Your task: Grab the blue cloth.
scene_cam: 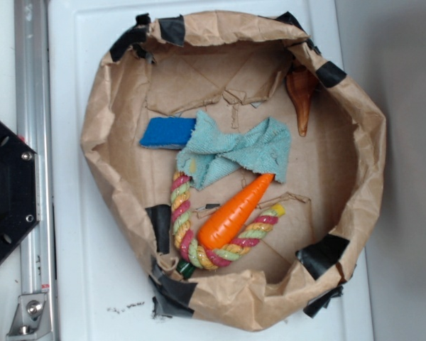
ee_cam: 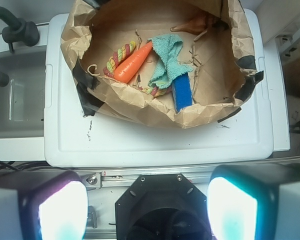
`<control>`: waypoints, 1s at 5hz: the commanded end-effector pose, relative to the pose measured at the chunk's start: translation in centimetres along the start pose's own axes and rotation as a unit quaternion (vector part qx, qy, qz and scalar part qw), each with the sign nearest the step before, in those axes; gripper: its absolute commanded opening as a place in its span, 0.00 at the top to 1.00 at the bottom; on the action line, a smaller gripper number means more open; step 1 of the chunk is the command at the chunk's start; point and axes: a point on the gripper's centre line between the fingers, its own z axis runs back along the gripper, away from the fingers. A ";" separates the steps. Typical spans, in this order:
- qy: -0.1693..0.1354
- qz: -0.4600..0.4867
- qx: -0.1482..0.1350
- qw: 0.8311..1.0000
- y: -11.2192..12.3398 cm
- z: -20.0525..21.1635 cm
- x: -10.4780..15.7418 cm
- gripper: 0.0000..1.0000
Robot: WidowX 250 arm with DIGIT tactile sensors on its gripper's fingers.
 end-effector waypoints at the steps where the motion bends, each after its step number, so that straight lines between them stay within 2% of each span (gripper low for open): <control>1: 0.000 0.000 0.000 1.000 0.0 0.0 0.0 0.00; 2: -0.015 -0.013 -0.016 1.000 1.7 -3.3 4.7 0.00; 3: -0.030 -0.006 0.011 0.999 2.7 -6.2 8.8 0.00; 4: -0.006 -0.023 0.019 1.000 4.6 -11.0 13.2 0.00; 5: 0.008 -0.076 0.038 0.996 4.1 -15.0 14.5 0.00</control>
